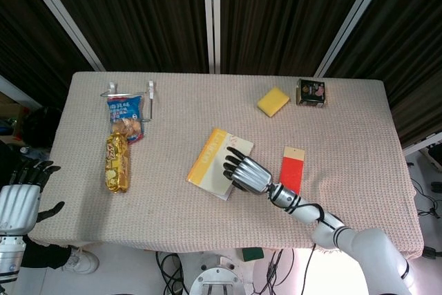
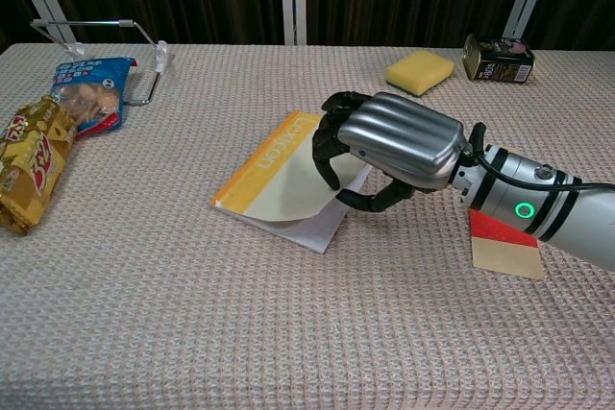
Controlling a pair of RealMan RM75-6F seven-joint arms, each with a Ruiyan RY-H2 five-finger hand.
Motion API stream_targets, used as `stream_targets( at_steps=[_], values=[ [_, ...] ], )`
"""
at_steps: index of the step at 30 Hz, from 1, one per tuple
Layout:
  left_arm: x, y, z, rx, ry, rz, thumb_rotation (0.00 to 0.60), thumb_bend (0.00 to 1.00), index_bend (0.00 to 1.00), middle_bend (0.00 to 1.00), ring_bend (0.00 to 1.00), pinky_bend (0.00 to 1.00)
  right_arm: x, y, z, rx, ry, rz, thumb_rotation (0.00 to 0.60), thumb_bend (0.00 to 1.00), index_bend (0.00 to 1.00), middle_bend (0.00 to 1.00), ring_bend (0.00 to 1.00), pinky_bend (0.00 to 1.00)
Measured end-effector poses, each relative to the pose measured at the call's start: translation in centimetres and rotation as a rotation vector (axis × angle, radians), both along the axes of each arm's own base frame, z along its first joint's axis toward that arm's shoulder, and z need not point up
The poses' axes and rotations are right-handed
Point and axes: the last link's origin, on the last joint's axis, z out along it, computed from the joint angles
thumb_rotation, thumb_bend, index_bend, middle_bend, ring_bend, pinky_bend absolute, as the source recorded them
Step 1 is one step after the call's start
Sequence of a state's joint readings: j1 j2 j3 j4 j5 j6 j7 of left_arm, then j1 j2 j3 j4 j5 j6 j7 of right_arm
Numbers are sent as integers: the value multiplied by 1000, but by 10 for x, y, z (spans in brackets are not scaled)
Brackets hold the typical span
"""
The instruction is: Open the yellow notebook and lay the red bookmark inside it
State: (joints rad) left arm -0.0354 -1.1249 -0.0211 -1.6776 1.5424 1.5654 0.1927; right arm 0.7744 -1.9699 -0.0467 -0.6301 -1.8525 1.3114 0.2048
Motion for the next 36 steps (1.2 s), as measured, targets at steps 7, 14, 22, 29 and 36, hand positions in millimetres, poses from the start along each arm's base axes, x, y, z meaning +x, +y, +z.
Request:
stream_targets(
  at_steps=[7,14,22,29,36],
  values=[
    [0,-2,3,11,-2,0,600,0,272,219,141,146,-20,2,20,-12,47,86,600,583,758,452,298,174],
    [4,-2,3,13,0,-10,600,0,273,219,141,147,-55,-1,73,-57,161,188,600,588,794,464,292,173],
    [14,-2,1,12,4,-19,600,0,273,219,141,147,-42,-15,122,-118,190,362,600,589,797,463,287,186],
    [14,-3,0,2,7,3,600,0,273,219,141,147,9,-38,107,-115,214,546,600,588,798,461,288,187],
    [10,-6,1,-6,0,29,600,0,273,219,141,147,61,-48,67,-85,271,715,600,586,798,458,280,167]
  ],
)
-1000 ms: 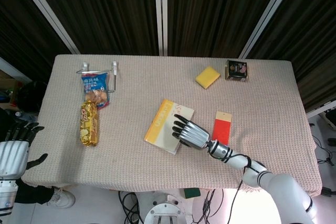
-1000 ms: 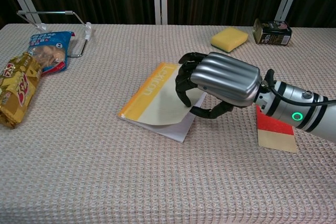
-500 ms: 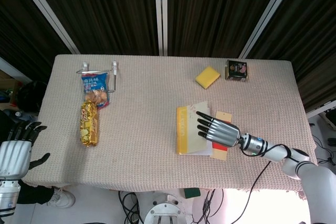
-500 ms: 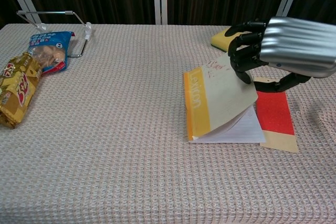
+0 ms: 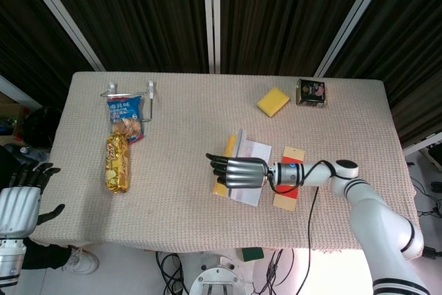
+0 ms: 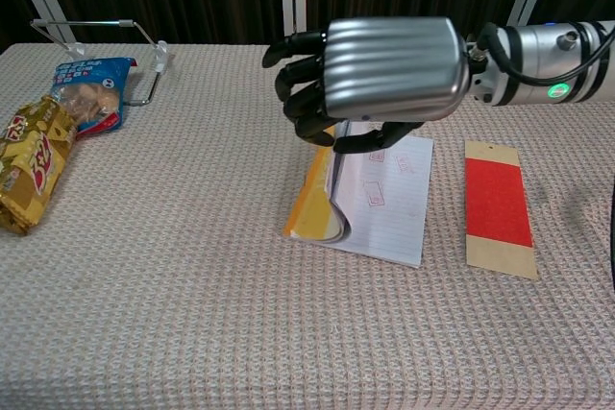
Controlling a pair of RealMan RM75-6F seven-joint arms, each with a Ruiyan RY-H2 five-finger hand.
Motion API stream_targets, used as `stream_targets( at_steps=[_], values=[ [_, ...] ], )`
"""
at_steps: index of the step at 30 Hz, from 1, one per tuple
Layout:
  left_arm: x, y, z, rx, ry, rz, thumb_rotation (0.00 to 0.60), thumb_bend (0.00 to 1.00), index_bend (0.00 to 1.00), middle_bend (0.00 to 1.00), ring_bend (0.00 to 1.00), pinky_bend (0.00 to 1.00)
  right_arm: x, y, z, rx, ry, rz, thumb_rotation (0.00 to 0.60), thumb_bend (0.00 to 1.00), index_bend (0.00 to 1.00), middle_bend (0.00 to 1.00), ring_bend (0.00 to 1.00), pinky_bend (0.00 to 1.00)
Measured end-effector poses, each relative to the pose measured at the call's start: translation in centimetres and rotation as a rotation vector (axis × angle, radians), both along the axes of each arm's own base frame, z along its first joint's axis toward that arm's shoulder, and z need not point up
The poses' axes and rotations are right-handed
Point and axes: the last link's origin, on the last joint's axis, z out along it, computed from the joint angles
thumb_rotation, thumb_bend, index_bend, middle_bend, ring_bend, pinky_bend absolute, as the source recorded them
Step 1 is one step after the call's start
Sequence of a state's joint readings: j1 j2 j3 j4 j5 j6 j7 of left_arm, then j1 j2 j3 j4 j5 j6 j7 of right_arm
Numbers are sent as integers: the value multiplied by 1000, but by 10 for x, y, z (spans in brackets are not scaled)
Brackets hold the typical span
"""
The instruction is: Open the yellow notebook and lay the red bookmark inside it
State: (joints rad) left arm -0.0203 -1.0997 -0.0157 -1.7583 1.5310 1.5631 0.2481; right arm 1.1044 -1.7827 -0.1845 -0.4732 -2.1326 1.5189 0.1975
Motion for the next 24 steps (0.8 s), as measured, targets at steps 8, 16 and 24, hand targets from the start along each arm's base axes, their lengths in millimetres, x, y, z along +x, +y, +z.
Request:
stream_targets(
  at_steps=[8,16,24],
  values=[
    [-7,-3,-1,-7,-12,23,600,0,273,219,141,148,44,-10,-25,4,27,58,600,583,798,454,281,158],
    [-9,-3,-4,-15,-19,27,600,0,272,219,141,150,76,-12,-50,-16,54,83,600,584,798,449,281,158],
    [-10,-6,-4,-18,-24,40,600,0,273,219,141,151,106,-13,-72,-54,62,75,600,577,795,420,278,137]
  ],
)
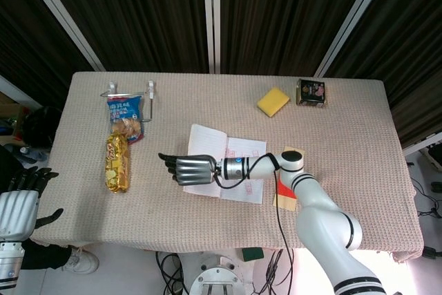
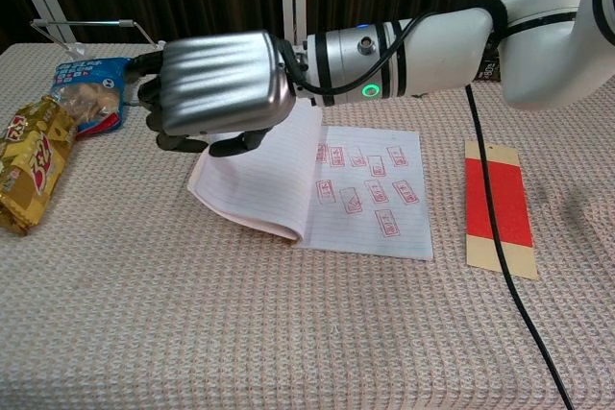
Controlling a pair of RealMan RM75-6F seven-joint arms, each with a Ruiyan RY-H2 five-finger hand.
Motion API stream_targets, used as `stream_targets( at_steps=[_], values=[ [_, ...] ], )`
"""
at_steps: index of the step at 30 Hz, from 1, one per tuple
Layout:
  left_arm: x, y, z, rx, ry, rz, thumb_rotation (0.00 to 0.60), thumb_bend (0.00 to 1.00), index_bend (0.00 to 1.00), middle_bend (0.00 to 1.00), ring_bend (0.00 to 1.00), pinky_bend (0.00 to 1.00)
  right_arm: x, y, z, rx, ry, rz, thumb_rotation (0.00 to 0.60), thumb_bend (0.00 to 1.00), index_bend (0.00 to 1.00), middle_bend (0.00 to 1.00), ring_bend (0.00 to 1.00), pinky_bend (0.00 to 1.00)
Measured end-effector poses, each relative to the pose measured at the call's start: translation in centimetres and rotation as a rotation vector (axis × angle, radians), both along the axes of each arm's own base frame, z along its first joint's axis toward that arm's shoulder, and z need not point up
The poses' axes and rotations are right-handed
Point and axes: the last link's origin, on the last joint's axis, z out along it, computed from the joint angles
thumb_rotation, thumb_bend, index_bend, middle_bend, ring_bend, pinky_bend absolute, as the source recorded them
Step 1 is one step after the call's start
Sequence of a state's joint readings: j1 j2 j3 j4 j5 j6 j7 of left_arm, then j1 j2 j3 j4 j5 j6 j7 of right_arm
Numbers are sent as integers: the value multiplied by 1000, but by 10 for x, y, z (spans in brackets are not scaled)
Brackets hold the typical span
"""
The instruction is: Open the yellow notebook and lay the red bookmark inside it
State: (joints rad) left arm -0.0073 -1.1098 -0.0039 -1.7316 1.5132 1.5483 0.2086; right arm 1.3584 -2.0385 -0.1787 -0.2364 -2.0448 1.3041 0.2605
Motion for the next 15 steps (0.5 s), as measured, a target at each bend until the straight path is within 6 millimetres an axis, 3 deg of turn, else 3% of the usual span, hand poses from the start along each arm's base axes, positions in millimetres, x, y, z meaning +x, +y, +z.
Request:
stream_targets(
  at_steps=[4,7,9,13,15],
  values=[
    [0,-2,0,-3,-1,5,600,0,272,219,141,151,11,2,-11,-17,16,3,600,542,770,403,268,130],
    [-1,-3,-1,-4,-4,11,600,0,273,219,141,151,15,6,-20,-16,31,1,600,492,680,367,239,120],
    [-2,-3,0,-4,-5,15,600,0,273,219,141,151,14,8,-24,-10,39,-5,600,452,535,312,192,89],
    [-2,-2,0,-2,-7,16,600,0,273,219,141,152,8,9,-28,-3,48,-37,600,272,79,107,30,1],
    [-1,-1,0,-4,-7,10,600,0,273,219,141,152,8,9,-27,3,29,-55,600,227,7,50,3,0]
  ],
)
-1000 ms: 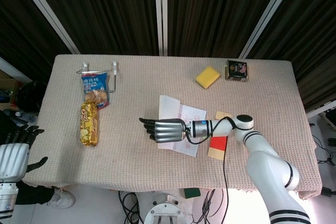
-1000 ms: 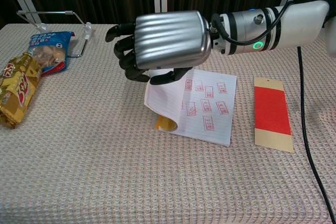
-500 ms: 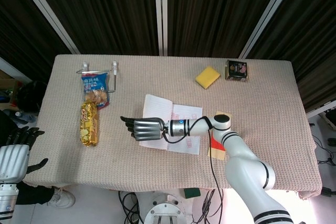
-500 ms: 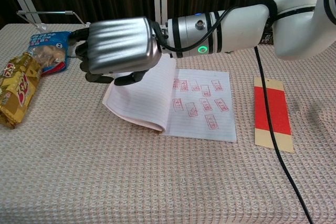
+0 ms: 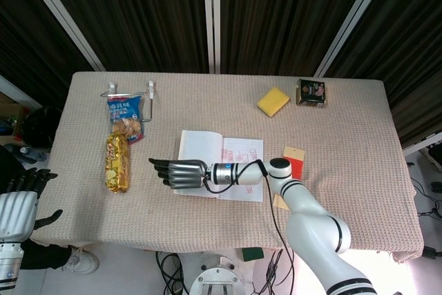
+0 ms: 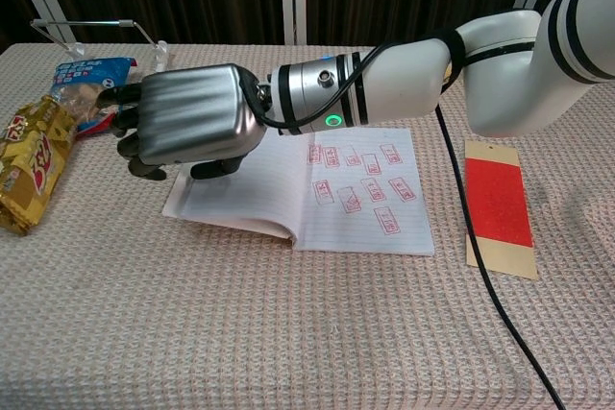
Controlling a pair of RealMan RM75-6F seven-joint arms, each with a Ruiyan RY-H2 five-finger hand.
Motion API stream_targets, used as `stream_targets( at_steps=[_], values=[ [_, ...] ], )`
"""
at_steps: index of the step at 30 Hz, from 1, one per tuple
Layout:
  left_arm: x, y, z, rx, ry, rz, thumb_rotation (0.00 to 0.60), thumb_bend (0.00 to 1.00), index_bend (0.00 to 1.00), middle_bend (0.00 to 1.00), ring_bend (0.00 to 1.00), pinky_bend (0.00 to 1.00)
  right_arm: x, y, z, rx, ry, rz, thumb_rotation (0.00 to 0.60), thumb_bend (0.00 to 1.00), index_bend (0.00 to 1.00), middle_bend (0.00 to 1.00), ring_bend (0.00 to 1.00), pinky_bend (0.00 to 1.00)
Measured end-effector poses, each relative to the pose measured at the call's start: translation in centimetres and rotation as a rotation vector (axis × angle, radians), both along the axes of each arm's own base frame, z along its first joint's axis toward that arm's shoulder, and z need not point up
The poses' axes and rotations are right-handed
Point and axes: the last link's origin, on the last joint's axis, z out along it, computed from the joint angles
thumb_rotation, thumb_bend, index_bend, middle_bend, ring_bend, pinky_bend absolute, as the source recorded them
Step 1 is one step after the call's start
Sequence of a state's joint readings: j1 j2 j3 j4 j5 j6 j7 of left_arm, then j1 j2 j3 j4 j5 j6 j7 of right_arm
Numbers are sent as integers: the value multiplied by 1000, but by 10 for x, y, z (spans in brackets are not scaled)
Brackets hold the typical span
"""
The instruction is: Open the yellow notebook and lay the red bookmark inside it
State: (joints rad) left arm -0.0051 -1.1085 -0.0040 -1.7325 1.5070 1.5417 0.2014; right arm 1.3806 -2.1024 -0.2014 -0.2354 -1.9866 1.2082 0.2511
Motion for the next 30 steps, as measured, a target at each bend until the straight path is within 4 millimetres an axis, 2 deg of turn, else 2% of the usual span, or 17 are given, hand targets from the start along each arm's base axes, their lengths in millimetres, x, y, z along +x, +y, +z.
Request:
stream_targets(
  at_steps=[2,6,9,12,15,17,21,24,25,28,30],
  values=[
    [1,1,-1,-4,2,-6,600,0,272,219,141,152,1,0,3,9,-33,-21,600,207,0,16,0,0],
    [2,2,0,-2,4,-9,600,0,273,219,141,152,2,-4,15,16,-95,-50,600,214,0,15,0,0],
    [1,1,1,3,2,-12,600,0,273,219,141,152,-3,-7,26,28,-143,-92,600,258,0,102,17,23],
    [1,1,2,4,3,-14,600,0,272,219,141,152,-15,-9,38,49,-174,-144,600,293,88,183,115,103],
    [0,1,1,4,0,-19,600,0,272,219,141,152,-32,-6,52,72,-202,-204,600,253,172,236,188,184],
    [0,1,2,5,-1,-23,600,0,272,219,141,152,-48,-1,64,86,-223,-257,600,204,213,283,230,251],
    [1,3,2,6,-3,-36,600,0,272,219,141,152,-82,12,95,97,-260,-391,600,141,260,321,255,282],
    [2,6,1,2,-4,-45,600,0,272,219,141,152,-120,23,129,67,-269,-517,600,54,275,324,252,282],
    [4,7,1,0,-4,-50,600,0,272,219,141,153,-138,27,145,37,-260,-566,600,27,275,323,248,281],
    [7,10,-1,-5,-3,-63,600,0,272,219,141,152,-189,40,179,-56,-199,-673,600,0,273,312,241,262],
    [10,12,-2,-9,-3,-71,600,0,272,219,141,152,-214,49,190,-90,-142,-714,600,0,267,291,229,242]
  ],
)
